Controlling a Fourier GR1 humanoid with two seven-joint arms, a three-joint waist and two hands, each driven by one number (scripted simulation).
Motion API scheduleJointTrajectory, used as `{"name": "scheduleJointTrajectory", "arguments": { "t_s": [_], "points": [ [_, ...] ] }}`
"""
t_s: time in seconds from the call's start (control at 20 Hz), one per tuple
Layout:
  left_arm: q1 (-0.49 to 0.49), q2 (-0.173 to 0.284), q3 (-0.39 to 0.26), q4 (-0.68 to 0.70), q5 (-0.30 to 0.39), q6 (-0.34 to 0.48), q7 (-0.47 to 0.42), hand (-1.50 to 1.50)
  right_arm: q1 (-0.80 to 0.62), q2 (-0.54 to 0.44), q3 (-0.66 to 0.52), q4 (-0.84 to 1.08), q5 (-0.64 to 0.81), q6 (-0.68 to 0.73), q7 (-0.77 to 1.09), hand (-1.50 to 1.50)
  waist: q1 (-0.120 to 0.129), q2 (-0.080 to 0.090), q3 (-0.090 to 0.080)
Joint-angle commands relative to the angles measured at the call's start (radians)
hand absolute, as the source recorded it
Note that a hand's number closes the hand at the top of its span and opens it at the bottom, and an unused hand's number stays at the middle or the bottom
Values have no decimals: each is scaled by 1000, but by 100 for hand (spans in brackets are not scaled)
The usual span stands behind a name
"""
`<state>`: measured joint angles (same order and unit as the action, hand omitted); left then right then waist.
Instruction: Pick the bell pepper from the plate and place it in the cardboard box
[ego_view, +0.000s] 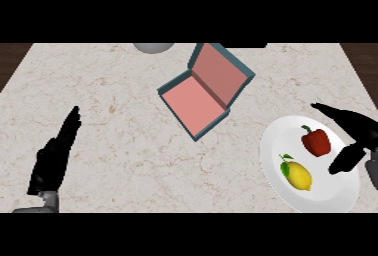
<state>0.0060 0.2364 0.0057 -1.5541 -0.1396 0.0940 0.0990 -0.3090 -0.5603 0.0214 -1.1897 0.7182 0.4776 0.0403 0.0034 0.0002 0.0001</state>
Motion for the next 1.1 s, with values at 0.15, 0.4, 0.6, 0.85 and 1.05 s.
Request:
{"name": "scheduleJointTrajectory", "arguments": {
  "t_s": [0.15,0.4,0.6,0.85,1.05],
  "points": [
    [-4,-24,27,22,-27,-15,-32,0,-6,90,-5,40,69,-40,-4,-150,0,0,0],
    [-20,-13,51,-19,-26,-48,24,0,-44,107,-18,161,123,-97,-71,-150,2,0,0],
    [-27,-48,47,23,-54,-40,-9,0,13,86,-31,47,133,-15,-47,-150,-3,-1,0],
    [-21,-83,29,44,-77,-27,-13,0,-23,84,-59,137,132,2,-84,150,-1,0,0],
    [-39,-54,56,2,-44,-72,21,0,-71,128,-25,191,214,-157,-114,150,3,1,0]
  ]
}}
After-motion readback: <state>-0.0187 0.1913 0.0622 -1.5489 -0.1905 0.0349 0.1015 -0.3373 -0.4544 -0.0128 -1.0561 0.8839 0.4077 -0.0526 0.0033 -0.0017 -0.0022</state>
